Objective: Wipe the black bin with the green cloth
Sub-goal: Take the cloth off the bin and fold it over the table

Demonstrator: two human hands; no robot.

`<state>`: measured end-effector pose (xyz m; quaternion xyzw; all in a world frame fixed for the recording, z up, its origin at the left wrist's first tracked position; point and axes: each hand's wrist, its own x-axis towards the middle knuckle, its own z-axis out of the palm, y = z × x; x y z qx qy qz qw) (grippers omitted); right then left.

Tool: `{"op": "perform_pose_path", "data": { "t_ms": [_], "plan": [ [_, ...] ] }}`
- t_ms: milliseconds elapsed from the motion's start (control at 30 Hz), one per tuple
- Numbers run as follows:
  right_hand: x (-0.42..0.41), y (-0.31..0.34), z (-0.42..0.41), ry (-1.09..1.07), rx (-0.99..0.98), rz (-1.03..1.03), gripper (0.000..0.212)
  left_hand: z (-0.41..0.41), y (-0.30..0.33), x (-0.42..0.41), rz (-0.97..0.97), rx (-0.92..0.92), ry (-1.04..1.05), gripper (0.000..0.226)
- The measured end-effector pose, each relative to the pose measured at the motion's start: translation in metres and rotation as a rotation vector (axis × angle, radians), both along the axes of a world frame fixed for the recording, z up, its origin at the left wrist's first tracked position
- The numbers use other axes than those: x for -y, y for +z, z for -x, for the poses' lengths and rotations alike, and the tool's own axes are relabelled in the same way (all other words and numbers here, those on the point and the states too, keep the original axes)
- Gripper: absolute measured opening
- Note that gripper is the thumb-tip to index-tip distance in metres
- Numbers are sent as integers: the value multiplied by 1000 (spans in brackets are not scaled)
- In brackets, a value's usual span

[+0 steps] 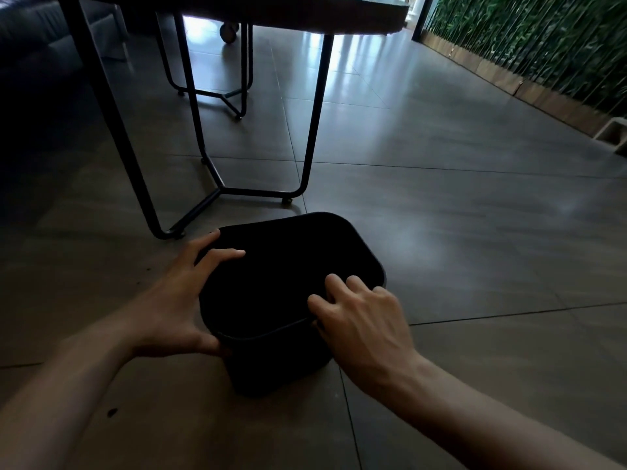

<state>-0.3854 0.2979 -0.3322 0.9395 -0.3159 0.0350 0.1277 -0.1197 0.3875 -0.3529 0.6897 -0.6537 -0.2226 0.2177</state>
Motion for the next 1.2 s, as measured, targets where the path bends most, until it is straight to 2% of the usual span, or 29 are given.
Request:
{"op": "perform_pose_path", "data": {
  "t_ms": [200,333,467,567,667,800,933,1033,1133,1200],
  "plan": [
    [-10,-4,-9,-7,94,-88,22,-5,2,-6,-19,23,-5,125],
    [1,11,1,-136,263,-380,32,-3,3,-7,-28,22,1,126],
    [22,29,9,-350,563,-846,18,9,13,-6,38,123,-33,128],
    [28,43,10,-396,666,-1096,23,32,29,-1,180,-48,-43,119],
    [25,53,1,-404,761,-1250,30,61,40,6,211,-234,-64,113],
    [24,63,-13,-428,994,-1489,37,90,40,18,192,-333,-101,111],
    [32,72,-18,-477,1140,-1681,43,89,39,26,242,-352,-38,91],
    [39,75,-9,-403,1040,-1667,49,83,38,28,270,-340,13,67],
    [45,70,2,-173,777,-1460,55,87,37,28,275,-302,57,54],
    [48,69,5,-70,701,-1293,56,90,37,29,300,-271,59,52]
  ]
}}
